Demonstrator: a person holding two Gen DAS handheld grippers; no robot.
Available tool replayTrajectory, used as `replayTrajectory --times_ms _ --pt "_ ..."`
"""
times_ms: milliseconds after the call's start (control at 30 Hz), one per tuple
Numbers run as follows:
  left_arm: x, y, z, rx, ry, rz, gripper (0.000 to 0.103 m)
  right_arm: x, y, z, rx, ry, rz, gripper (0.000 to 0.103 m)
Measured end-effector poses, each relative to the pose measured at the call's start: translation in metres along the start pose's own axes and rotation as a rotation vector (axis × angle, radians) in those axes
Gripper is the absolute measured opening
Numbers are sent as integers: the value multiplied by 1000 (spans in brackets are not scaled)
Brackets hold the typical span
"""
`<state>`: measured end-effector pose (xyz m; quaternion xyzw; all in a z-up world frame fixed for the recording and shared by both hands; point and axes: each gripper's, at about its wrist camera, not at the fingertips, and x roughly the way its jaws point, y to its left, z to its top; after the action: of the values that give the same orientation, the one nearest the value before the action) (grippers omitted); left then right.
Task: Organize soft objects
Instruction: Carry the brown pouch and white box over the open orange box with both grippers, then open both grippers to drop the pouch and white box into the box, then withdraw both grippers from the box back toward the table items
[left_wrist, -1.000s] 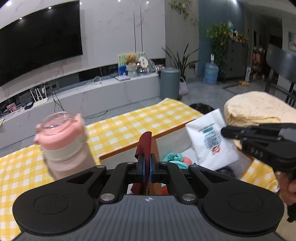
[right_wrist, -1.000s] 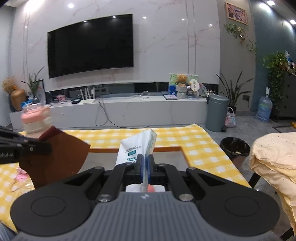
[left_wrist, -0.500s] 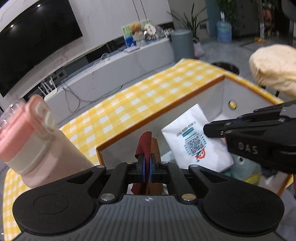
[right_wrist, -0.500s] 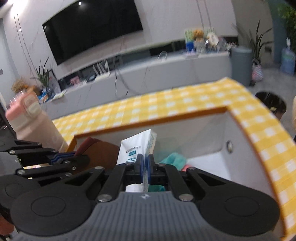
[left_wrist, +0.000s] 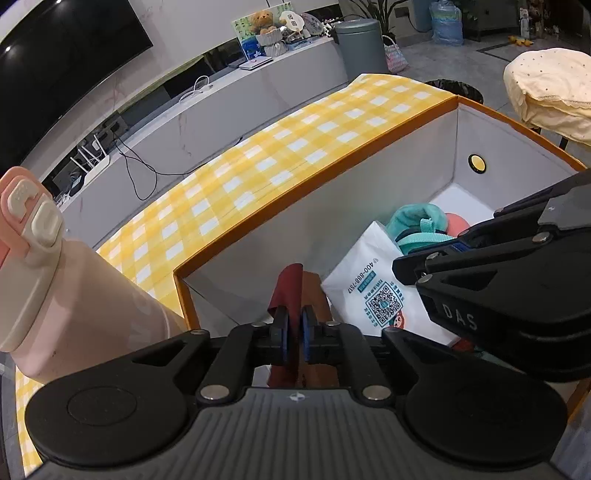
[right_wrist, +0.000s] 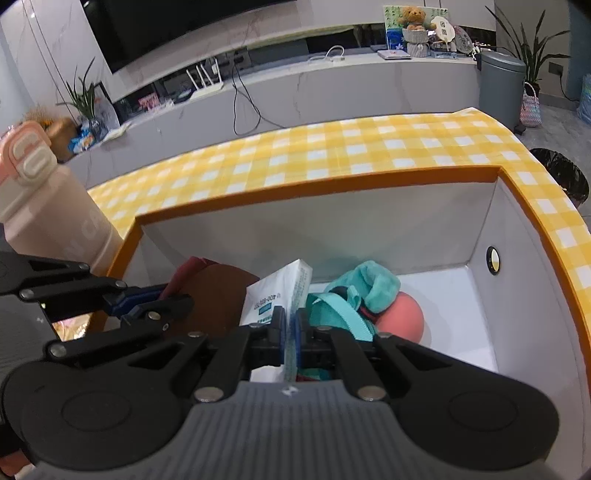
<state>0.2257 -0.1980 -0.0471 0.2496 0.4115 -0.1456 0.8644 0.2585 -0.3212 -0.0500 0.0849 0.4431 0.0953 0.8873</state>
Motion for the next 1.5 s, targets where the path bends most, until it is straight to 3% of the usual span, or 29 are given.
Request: replayTrajectory --times_ms 133,267,333,467,567,900,1000,1267,1500 --pt "-1 2 0 -8 1 -7 12 1 2 0 -22 27 -23 6" --pt "-6 2 0 -3 2 -19 20 1 4 1 -38 38 -49 11" --pt "-7 3 -1 -5 4 -23 23 1 5 1 -44 38 -54 19" --pt "-14 6 -1 -15 -6 -36 28 -5 5 2 -47 30 -50 21" --pt "-22 9 -1 -27 -18 -45 31 -13 5 4 -42 7 -54 29" --pt "-75 24 -20 -147 -155 -139 40 -64 18 -8 -19 -139 -63 36" --pt "-88 29 -28 -176 -177 -146 40 -78 27 -16 -24 -188 -92 52" --pt "-116 53 -59 -306 -252 -145 40 -109 54 -40 -6 -271 -63 52" --pt "-123 89 -104 -396 -229 -108 40 -113 95 -51 -53 -277 35 52"
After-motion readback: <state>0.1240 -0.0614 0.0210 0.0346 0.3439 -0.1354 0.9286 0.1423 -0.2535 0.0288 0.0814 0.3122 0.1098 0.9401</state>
